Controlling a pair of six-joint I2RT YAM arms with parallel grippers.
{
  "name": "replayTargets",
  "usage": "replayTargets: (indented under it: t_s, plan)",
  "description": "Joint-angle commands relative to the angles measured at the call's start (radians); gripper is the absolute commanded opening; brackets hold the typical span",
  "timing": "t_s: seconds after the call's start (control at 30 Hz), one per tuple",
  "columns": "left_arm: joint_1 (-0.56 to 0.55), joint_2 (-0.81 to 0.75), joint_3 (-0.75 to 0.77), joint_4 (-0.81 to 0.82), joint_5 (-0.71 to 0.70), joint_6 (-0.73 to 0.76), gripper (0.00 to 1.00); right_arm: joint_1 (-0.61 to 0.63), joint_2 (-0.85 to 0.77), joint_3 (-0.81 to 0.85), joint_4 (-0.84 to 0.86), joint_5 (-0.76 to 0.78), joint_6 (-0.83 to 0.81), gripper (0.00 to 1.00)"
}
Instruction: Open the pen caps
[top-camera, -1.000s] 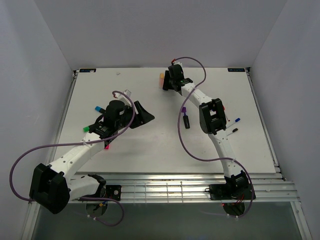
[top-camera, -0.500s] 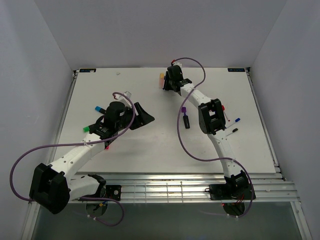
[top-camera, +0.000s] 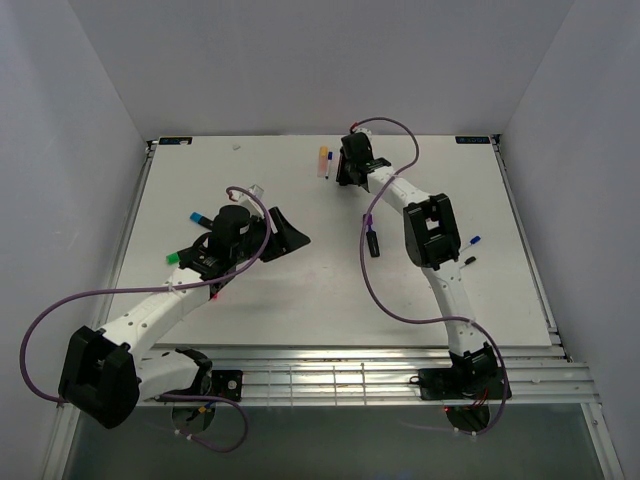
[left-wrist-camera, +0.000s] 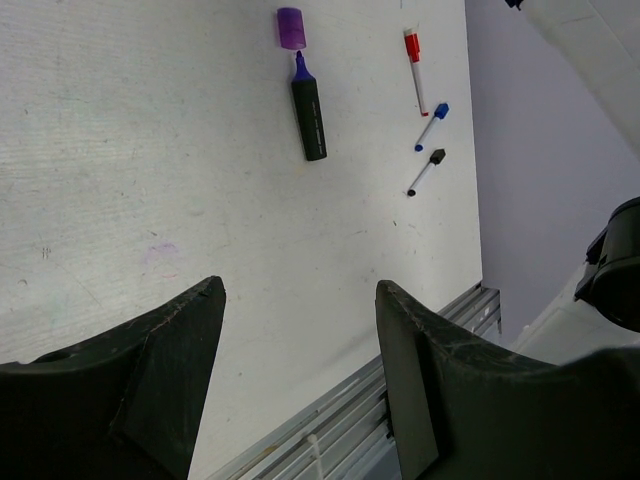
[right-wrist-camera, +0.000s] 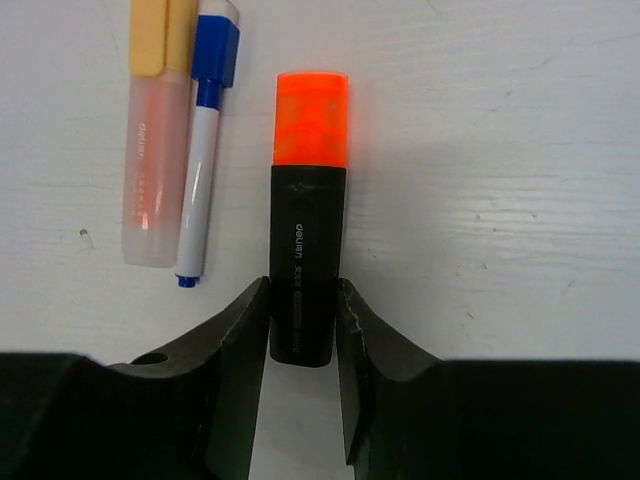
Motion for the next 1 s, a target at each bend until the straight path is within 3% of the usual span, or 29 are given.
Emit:
replayTargets:
  t_s: [0.0,0.37,0.73,0.83,0.97]
  plan:
    - [0.003,-0.022,-0.01,0.03,0.023,-0.004,0.72,-0.028,-0.024,-0.117,-0.144,0.01,-0.011,0.29]
    - [0.003,-0.035,-0.056,0.064,0.052,-0.028,0.72,-0.088,-0.219,-0.467,-0.143,0.085,-0.106,0.34]
    - [0.003,-0.042,-0.059,0.065,0.053,-0.037,0.72,-0.108,-0.251,-0.519,-0.147,0.059,-0.166,0.54]
    - [0.003,-0.044,-0.062,0.065,0.053,-0.041,0.72,-0.111,-0.244,-0.522,-0.152,0.057,-0.171,0.53]
    - [0.003,-0.035,-0.061,0.065,0.058,-0.042,0.72,-0.116,-0.237,-0.515,-0.156,0.06,-0.189,0.38]
